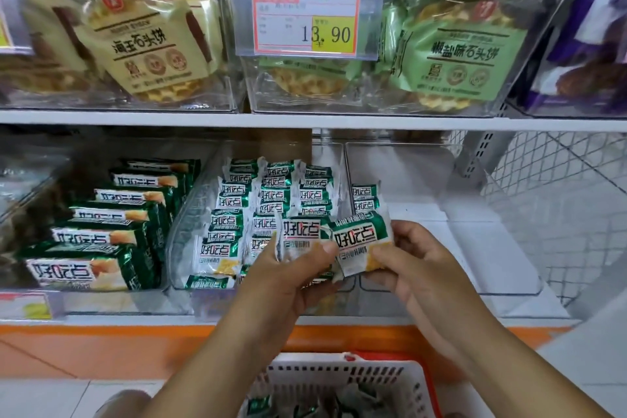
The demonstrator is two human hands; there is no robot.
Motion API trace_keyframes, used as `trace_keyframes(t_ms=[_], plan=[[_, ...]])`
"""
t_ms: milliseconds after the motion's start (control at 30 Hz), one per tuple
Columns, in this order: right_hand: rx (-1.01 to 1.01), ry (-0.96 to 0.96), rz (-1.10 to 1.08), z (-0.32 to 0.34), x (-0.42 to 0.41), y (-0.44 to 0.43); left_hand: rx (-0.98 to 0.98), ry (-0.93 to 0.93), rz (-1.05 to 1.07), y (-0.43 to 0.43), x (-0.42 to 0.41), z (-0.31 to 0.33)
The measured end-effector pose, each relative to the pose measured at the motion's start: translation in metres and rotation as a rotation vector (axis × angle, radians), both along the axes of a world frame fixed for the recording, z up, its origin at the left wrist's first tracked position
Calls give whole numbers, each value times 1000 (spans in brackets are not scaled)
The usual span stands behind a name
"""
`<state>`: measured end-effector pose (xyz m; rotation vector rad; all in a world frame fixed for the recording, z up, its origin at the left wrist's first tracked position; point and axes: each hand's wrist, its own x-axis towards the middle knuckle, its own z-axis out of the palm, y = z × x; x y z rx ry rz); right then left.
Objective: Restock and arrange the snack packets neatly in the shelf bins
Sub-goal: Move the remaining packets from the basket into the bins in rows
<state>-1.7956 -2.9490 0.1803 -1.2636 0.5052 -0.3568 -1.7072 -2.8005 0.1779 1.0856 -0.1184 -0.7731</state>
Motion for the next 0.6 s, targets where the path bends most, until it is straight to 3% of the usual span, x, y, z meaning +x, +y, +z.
trace_keyframes(t_ms=[200, 267, 333, 400, 600], plan=[[-205, 185, 256, 2, 3, -8, 100, -41, 119, -3, 8, -8], [-212, 162, 184, 4, 11, -25, 76, -16, 122, -3, 11, -7], [-239, 128, -30, 1, 23, -58, 35, 40, 141, -4, 16, -6], [-389, 183, -180, -7, 34, -94, 6, 89, 178, -4, 21, -6], [-612, 476, 8, -73, 80, -145, -4, 21, 246, -4, 22, -5]])
